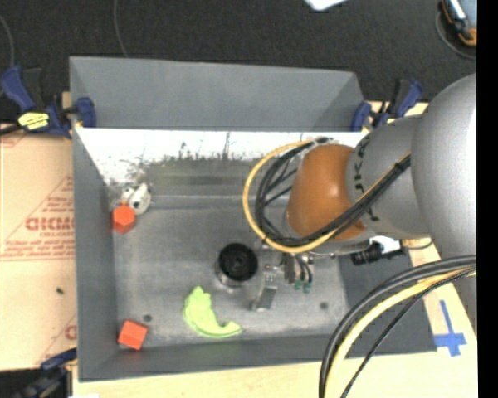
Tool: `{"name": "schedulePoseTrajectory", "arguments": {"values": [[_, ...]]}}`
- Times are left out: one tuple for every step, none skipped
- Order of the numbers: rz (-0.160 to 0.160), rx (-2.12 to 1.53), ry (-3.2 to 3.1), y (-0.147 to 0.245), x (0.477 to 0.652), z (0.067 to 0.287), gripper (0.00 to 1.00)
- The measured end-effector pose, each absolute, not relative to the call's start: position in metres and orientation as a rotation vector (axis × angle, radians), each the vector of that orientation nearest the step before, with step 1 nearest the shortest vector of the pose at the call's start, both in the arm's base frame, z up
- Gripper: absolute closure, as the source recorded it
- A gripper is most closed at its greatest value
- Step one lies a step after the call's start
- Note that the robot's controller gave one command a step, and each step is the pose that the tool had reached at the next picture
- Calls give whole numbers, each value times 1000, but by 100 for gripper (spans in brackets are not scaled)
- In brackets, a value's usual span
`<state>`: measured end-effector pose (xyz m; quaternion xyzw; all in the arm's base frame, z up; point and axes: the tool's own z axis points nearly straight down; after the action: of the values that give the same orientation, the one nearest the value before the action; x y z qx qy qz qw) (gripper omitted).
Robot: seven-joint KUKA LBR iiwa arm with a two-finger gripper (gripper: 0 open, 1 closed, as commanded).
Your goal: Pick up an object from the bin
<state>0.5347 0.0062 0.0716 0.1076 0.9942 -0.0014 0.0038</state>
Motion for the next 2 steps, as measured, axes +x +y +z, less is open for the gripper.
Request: {"name": "schedulePoseTrajectory", "arguments": {"values": [[-1,682,3069,41,515,70,0],[-4,446,3098,80,538,71,100]]}}
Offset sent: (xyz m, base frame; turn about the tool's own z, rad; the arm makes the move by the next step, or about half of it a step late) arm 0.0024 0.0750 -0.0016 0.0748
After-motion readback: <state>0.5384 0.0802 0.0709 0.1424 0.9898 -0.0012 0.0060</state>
